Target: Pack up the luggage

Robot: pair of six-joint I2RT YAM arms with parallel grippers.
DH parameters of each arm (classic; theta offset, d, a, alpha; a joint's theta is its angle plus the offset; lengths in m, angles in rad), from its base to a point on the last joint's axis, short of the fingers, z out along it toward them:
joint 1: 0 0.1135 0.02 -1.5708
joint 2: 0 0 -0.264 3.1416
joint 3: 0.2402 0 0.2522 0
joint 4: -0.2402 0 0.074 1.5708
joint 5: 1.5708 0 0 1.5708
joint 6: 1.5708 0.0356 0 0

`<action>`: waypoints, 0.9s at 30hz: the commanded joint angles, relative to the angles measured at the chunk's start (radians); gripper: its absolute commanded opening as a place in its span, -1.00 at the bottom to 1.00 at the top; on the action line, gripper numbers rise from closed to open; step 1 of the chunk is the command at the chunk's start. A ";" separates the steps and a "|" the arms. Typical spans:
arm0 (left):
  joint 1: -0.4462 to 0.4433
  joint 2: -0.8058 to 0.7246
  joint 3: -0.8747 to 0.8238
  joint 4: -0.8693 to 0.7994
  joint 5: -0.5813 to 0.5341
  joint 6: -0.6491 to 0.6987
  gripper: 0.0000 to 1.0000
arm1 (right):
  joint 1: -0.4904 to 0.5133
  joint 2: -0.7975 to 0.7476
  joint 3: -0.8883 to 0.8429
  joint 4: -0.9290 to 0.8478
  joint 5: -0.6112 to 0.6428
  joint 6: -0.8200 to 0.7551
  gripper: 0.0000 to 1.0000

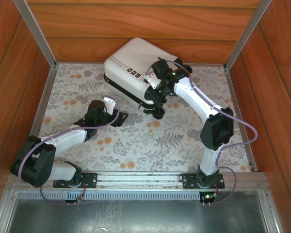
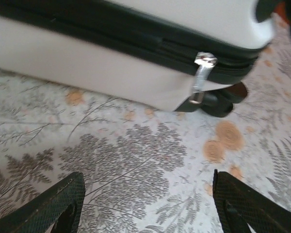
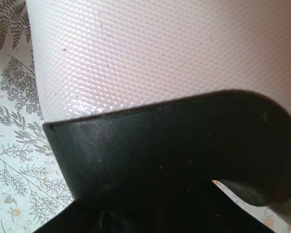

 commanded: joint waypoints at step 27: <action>-0.043 0.459 0.099 0.579 0.308 0.283 0.00 | 0.069 -0.064 0.103 -0.026 0.047 0.115 -1.00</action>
